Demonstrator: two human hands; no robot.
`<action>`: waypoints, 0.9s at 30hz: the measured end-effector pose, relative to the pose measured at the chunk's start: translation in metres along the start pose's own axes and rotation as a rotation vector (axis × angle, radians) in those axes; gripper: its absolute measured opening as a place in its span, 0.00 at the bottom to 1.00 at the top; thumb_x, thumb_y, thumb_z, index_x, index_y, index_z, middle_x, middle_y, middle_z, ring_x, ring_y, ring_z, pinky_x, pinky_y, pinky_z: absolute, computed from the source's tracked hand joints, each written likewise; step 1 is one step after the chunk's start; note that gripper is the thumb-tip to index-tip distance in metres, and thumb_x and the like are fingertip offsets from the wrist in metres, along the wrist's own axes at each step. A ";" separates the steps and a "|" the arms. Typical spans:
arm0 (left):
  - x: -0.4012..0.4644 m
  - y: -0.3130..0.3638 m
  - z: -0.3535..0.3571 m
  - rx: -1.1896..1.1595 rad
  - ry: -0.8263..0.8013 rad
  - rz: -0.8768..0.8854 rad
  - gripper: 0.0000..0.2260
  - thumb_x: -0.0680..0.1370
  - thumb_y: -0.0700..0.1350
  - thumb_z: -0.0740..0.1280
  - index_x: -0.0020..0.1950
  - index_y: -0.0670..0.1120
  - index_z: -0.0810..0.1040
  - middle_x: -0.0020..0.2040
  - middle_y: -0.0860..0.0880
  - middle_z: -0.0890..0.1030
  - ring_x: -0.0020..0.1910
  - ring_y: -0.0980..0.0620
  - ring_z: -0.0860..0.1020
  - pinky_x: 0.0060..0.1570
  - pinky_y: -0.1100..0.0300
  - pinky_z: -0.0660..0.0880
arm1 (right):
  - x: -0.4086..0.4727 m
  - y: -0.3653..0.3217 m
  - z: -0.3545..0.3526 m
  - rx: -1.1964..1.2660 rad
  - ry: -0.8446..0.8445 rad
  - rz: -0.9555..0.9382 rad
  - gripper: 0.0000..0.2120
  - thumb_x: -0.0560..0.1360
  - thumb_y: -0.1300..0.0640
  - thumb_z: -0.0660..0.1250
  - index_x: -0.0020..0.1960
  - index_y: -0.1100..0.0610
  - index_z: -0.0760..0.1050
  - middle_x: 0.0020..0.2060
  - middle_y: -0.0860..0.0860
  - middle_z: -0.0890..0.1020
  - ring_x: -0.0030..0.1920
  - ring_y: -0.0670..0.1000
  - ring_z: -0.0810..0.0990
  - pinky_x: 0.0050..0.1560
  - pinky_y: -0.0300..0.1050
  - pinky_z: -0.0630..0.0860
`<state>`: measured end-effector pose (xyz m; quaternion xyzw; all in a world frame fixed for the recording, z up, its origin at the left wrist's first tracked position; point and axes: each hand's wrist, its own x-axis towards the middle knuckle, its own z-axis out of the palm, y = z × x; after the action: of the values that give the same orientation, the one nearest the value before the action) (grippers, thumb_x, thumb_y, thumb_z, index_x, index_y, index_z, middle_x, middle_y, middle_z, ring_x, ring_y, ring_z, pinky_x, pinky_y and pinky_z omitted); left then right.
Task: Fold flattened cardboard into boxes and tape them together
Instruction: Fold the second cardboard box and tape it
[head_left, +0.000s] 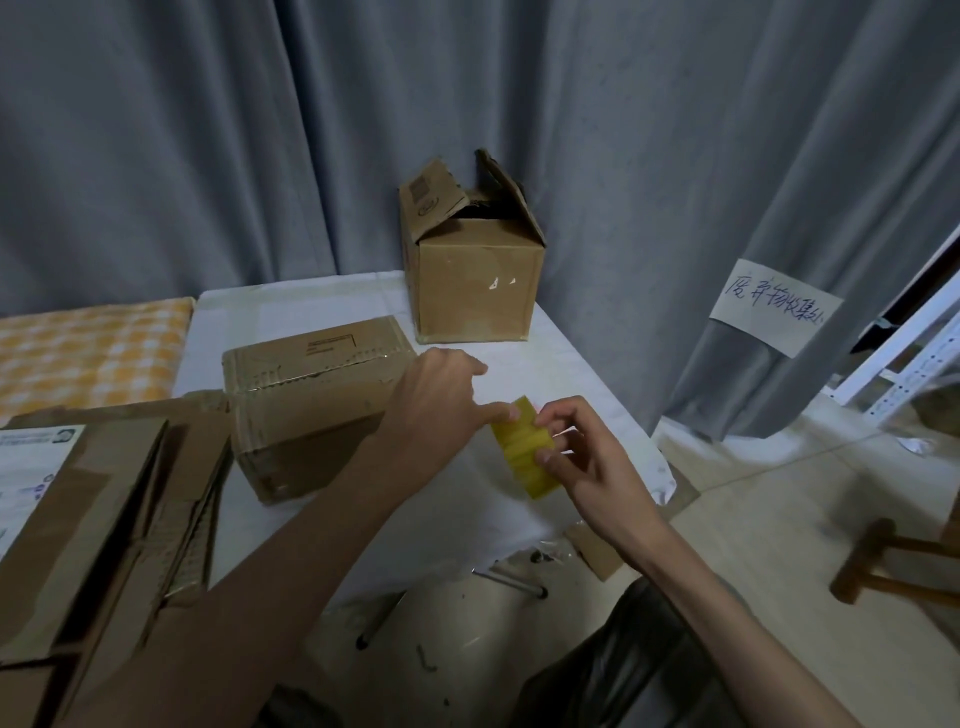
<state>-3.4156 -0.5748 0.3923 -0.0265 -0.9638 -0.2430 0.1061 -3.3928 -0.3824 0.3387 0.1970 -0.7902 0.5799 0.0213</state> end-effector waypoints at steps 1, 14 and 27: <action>0.000 -0.002 0.000 0.008 0.023 0.016 0.27 0.71 0.58 0.75 0.64 0.45 0.80 0.51 0.47 0.83 0.52 0.50 0.78 0.52 0.54 0.76 | 0.001 0.001 -0.004 -0.047 0.020 -0.012 0.16 0.77 0.69 0.67 0.55 0.49 0.74 0.46 0.48 0.77 0.45 0.54 0.77 0.48 0.57 0.79; -0.012 -0.066 -0.002 0.140 0.152 0.000 0.29 0.71 0.62 0.72 0.63 0.43 0.80 0.62 0.46 0.80 0.60 0.45 0.77 0.58 0.51 0.74 | 0.035 0.047 -0.018 -0.719 0.041 0.098 0.13 0.70 0.72 0.63 0.53 0.61 0.72 0.44 0.53 0.78 0.45 0.56 0.75 0.45 0.50 0.69; -0.046 -0.099 -0.019 0.065 0.118 0.377 0.28 0.69 0.67 0.69 0.57 0.47 0.84 0.55 0.52 0.84 0.54 0.56 0.79 0.58 0.59 0.76 | 0.137 -0.039 0.056 -0.429 -0.115 -0.154 0.15 0.81 0.63 0.60 0.62 0.56 0.82 0.60 0.49 0.83 0.62 0.48 0.79 0.59 0.32 0.69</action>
<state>-3.3772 -0.6712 0.3530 -0.1888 -0.9413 -0.1888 0.2066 -3.4949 -0.4827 0.3914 0.2802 -0.8781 0.3830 0.0618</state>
